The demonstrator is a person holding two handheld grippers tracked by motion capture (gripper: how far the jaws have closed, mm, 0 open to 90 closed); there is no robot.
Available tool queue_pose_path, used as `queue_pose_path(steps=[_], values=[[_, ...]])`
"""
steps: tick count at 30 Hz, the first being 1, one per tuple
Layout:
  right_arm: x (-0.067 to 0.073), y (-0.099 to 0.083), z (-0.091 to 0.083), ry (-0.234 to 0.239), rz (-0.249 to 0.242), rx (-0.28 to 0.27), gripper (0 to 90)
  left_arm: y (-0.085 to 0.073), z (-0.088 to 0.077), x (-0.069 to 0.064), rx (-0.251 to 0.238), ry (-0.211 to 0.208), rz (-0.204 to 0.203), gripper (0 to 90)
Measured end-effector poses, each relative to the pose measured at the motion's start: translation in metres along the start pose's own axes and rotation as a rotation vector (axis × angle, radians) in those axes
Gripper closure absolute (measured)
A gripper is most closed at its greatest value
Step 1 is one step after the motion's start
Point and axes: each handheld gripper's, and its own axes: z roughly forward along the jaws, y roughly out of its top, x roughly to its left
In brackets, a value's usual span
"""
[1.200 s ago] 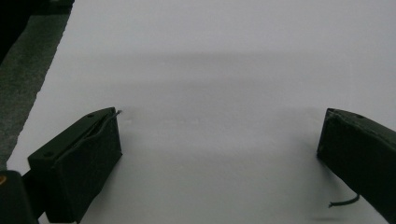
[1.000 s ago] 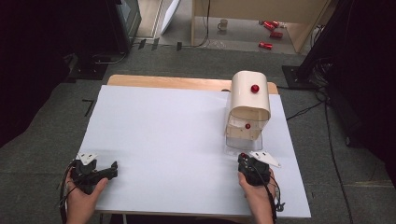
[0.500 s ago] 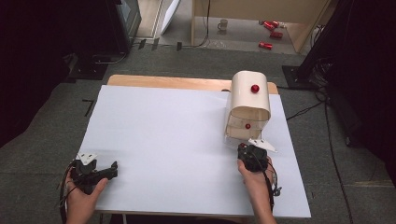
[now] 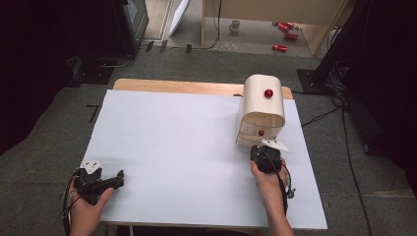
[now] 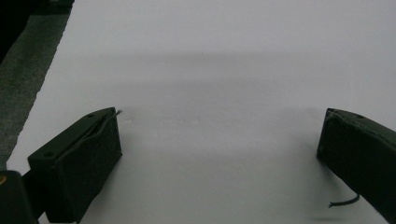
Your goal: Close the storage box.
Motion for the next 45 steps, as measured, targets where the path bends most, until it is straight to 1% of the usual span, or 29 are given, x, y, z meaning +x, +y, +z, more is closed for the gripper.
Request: queue_pose_path(steps=[5, 6, 10, 12, 14, 16, 18, 20, 23, 27, 29, 32, 33, 35, 37, 44, 45], values=[[-0.003, 0.006, 0.002, 0.0, -0.002, -0.01, 74.2, 0.0, 0.0, 0.0, 0.0, 0.0, 0.0, 0.0], [-0.003, 0.007, 0.002, 0.0, 0.005, -0.009, 74.5, 0.0, 0.0, 0.0, 0.0, 0.0, 0.0, 0.0], [-0.007, 0.012, -0.001, -0.025, 0.006, -0.028, 76.1, 0.0, 0.0, 0.0, 0.0, 0.0, 0.0, 0.0], [-0.009, 0.012, -0.001, -0.02, 0.008, -0.031, 75.2, 0.0, 0.0, 0.0, 0.0, 0.0, 0.0, 0.0], [-0.01, 0.011, -0.002, -0.016, -0.001, -0.033, 73.5, 0.0, 0.0, 0.0, 0.001, 0.0, 0.0, 0.0], [-0.012, 0.01, -0.003, 0.017, -0.005, -0.035, 66.2, 0.0, 0.0, 0.0, 0.0, 0.0, 0.0, 0.0], [-0.013, 0.009, -0.004, 0.064, -0.005, -0.032, 54.5, 0.0, 0.0, 0.0, 0.0, 0.0, 0.0, 0.0], [-0.013, 0.006, -0.006, 0.086, -0.021, -0.029, 39.6, 0.0, 0.0, 0.0, 0.0, 0.001, 0.0, 0.0], [-0.013, 0.003, -0.01, 0.089, -0.052, -0.013, 13.4, 0.0, 0.0, 0.0, 0.0, 0.001, 0.0, 0.0], [-0.018, -0.002, -0.018, 0.098, -0.079, -0.009, 2.9, 0.0, 0.0, 0.0, 0.0, 0.001, 0.0, 0.0], [-0.024, -0.005, -0.024, 0.099, -0.082, -0.015, 2.7, 0.0, 0.0, 0.0, 0.0, 0.001, 0.0, 0.0], [-0.032, -0.01, -0.03, 0.093, -0.083, -0.012, 0.0, 0.0, 0.0, 0.0, 0.0, 0.001, 0.0, 0.0], [-0.035, -0.012, -0.031, 0.083, -0.08, -0.01, 0.0, 0.0, 0.0, 0.0, 0.0, 0.001, 0.0, 0.0], [-0.043, -0.017, -0.035, 0.031, -0.073, -0.004, 0.0, 0.0, 0.0, 0.0, 0.0, 0.001, 0.0, 0.0], [-0.049, -0.021, -0.039, 0.044, -0.068, -0.004, 0.0, 0.0, 0.0, 0.0, 0.0, 0.001, 0.0, 0.0], [-0.069, -0.037, -0.046, 0.031, -0.053, 0.012, 0.0, 0.0, 0.0, 0.0, 0.0, 0.001, 0.0, 0.0], [-0.074, -0.041, -0.048, 0.028, -0.055, 0.016, 0.0, 0.0, 0.0, 0.0, 0.0, 0.001, 0.0, 0.0]])
